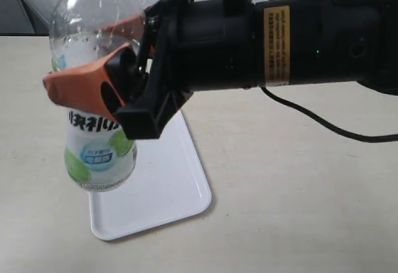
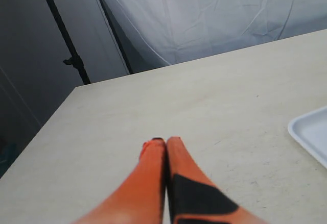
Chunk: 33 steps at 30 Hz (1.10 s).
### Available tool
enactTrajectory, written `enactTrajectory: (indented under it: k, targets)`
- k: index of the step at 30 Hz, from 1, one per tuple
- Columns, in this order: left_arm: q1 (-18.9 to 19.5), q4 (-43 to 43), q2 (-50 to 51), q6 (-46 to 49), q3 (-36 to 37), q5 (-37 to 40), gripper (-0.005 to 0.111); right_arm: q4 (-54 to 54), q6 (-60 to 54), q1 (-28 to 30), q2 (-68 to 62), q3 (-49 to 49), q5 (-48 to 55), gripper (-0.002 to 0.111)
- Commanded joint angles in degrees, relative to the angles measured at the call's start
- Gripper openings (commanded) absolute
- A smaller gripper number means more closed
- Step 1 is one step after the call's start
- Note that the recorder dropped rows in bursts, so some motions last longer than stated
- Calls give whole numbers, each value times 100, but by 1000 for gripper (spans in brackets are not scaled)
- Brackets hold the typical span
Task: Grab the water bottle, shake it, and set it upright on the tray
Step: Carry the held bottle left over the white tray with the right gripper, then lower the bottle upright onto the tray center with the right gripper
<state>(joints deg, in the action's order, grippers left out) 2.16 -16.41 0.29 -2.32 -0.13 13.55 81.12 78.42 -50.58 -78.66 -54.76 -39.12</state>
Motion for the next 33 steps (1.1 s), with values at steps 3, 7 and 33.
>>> enactTrajectory:
  k: [3, 7, 33]
  targets:
    - [1, -14, -29, -29, 13, 15, 0, -12, -87, 11, -55, -90, 4630, -1]
    - [1, -14, -29, -29, 13, 15, 0, -498, 100, 11, -49, -203, 6404, -1]
    - [1, -14, -29, -29, 13, 15, 0, -1030, -476, -49, -779, 75, 680, -1]
